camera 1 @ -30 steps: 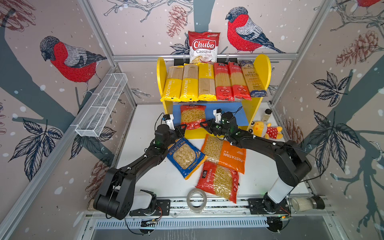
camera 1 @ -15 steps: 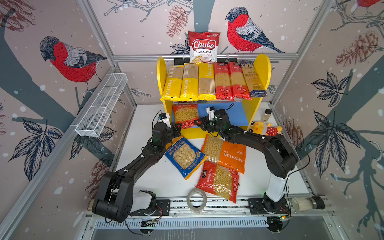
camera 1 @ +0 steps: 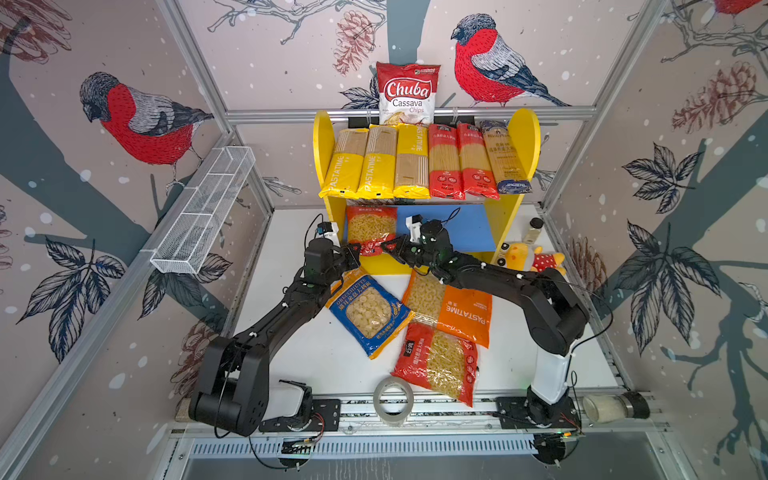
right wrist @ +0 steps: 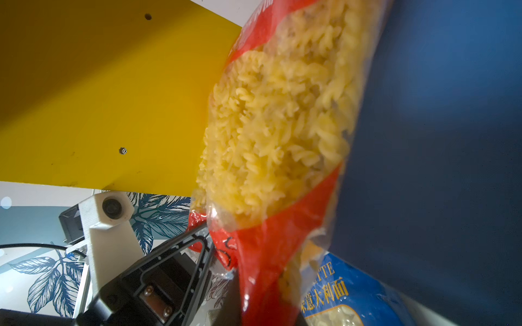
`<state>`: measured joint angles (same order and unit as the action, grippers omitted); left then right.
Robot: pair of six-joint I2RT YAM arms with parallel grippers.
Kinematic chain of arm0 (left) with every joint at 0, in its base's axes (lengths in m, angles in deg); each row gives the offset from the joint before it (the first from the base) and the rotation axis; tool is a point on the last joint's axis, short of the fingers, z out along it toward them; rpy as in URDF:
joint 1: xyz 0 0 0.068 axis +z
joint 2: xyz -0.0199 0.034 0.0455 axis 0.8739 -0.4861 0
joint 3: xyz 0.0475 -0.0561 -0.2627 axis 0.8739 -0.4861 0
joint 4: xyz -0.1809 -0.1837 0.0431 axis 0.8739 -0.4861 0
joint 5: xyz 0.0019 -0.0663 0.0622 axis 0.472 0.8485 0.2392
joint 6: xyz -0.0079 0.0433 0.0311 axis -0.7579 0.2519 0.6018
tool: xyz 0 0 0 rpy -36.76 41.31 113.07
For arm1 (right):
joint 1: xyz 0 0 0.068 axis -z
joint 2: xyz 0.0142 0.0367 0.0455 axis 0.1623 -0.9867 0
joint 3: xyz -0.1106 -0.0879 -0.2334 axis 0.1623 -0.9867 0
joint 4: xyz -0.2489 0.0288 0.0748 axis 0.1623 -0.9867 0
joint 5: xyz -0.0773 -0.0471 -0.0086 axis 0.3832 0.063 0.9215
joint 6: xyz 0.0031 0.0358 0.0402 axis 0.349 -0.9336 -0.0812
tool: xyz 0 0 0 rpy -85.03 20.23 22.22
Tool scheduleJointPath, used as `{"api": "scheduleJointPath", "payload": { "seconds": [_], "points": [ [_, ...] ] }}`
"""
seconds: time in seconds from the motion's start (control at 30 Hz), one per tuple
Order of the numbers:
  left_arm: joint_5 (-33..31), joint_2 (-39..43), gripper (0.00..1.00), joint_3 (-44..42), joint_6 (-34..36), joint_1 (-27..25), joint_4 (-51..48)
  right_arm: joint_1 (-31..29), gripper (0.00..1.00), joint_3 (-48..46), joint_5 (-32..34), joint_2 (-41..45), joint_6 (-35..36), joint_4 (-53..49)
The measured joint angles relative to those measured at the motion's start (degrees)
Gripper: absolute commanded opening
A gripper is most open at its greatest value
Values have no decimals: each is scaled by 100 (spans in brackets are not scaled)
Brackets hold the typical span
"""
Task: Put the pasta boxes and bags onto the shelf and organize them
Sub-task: 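Push the fusilli bag onto the lower shelf with both grippers, then open both grippers and draw them back from the lower shelf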
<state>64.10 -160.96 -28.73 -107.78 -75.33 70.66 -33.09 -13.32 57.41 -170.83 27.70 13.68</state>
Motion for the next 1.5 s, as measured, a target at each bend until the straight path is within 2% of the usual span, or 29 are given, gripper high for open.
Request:
{"api": "scheduleJointPath", "payload": {
  "seconds": [0.37,0.57,1.03,1.23,1.5],
  "points": [
    [146,31,23,44,-98,4,-114,-160,11,-289,422,256,-284,42],
    [129,184,37,66,-96,4,-225,-221,10,-264,590,129,-472,186],
    [168,876,54,-299,-160,-39,-422,-304,7,-728,1023,610,-730,284],
    [-57,1368,57,-498,-138,-55,-778,-481,7,-581,1263,431,-898,402],
    [-214,1574,57,-542,-70,-55,-1104,-557,7,-345,1812,39,-1067,678]
  ]
}}
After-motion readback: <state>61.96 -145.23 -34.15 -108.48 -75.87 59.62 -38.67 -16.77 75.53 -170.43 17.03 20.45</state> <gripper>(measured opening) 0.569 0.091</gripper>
